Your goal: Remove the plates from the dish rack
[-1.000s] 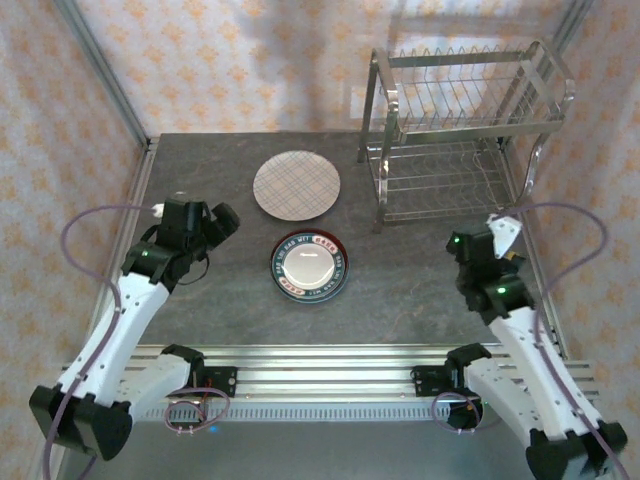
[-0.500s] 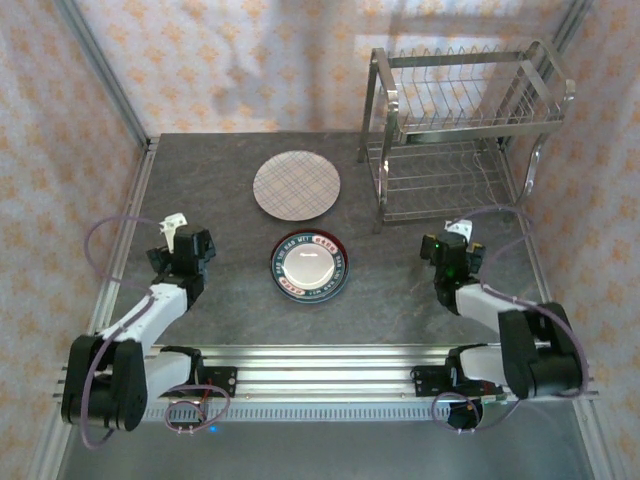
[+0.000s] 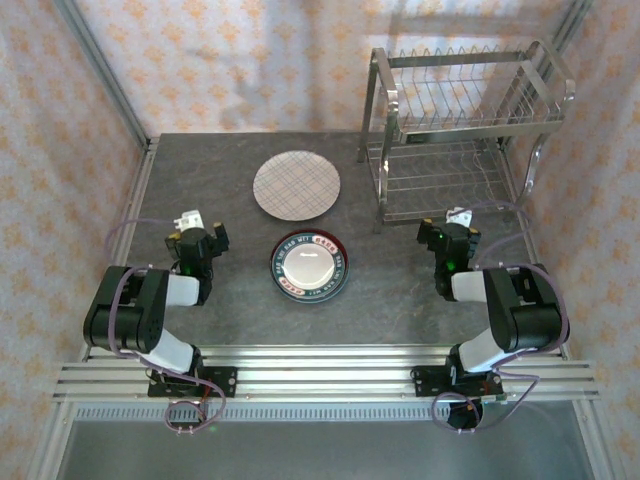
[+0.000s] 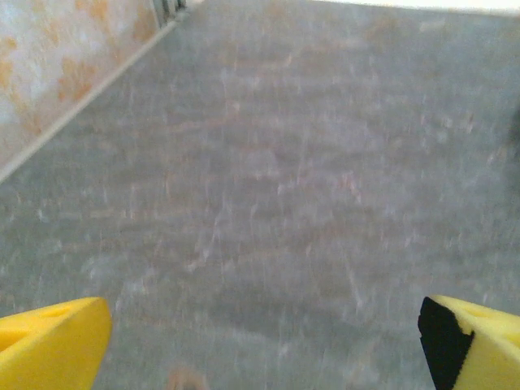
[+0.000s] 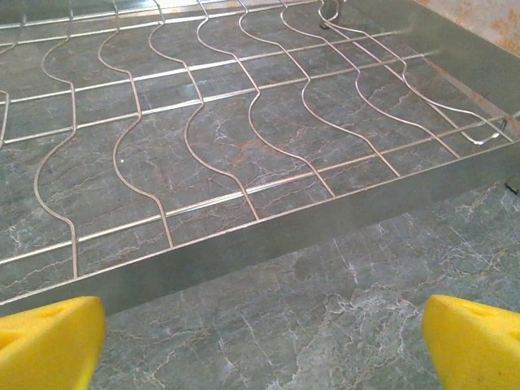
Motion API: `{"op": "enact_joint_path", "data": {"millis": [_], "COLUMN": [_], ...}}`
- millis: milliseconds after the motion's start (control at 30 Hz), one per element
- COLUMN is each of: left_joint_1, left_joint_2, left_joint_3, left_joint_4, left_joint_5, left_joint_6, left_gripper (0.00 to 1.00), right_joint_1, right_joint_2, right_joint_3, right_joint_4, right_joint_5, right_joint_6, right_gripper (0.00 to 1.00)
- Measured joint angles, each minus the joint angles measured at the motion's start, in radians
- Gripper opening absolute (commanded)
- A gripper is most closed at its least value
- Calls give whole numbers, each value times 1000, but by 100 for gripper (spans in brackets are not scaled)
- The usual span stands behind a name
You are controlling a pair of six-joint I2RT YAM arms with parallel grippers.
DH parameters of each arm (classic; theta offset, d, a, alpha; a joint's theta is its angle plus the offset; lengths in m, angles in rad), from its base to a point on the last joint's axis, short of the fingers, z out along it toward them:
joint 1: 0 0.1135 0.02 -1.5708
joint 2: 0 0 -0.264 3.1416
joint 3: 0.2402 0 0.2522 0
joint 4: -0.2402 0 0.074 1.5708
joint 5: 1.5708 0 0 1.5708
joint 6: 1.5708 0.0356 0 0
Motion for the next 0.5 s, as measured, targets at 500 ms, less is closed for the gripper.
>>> {"op": "enact_joint_path", "data": {"millis": [500], "left_joint_1": [0], "left_joint_2": [2], "left_joint_3": [38], "left_joint_4": [54], "left_joint_5": [131], "left_joint_6": [57], "left_gripper": [99], "right_joint_1": [-18], "right_joint_2": [0], "right_joint_3": [8], "right_joint_4": [-1], "right_joint_5": [-30], "right_joint_6": [8], "right_gripper": [99]}}
